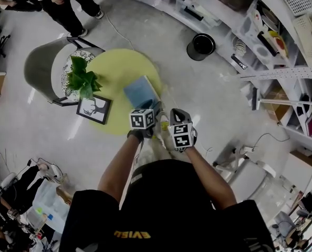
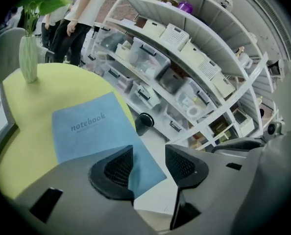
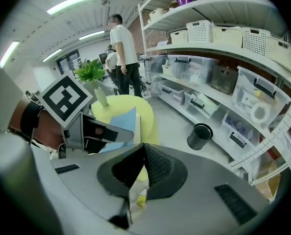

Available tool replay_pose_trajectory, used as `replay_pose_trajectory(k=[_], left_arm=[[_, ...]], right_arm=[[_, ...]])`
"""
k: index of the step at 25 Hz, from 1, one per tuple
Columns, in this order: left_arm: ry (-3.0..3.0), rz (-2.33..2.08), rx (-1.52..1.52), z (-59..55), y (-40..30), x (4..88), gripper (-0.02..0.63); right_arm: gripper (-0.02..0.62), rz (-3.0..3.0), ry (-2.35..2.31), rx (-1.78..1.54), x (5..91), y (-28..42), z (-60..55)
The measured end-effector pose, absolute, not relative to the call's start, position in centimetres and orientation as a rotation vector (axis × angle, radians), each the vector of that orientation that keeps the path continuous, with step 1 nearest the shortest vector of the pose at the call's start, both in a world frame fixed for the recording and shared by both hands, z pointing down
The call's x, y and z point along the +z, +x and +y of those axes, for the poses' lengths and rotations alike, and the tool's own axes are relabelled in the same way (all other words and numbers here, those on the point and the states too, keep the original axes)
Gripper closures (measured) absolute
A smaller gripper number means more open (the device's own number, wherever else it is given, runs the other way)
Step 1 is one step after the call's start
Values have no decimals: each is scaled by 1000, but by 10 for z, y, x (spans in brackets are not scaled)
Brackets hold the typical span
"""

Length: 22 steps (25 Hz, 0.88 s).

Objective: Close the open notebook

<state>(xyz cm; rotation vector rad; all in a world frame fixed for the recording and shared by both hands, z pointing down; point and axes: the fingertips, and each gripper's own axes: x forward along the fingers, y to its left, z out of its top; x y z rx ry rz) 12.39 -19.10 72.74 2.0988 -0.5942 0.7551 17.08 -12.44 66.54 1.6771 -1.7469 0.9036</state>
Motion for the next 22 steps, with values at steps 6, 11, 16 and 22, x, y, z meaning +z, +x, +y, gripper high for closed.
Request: replay_pose_trajectory(k=[6, 11, 16, 22], left_arm=[[2162, -574, 720, -184, 108, 696, 378], [2223, -646, 598, -184, 62, 642, 453], [2279, -785, 505, -188, 8, 589, 502], [2352, -977, 433, -187, -40, 543, 523]], right_arm=[[595, -1785, 1654, 862, 652, 173, -122], [595, -1870, 1633, 803, 622, 166, -124], [595, -2062, 1591, 763, 571, 145, -133], [595, -2213, 1554, 733, 525, 140, -151]])
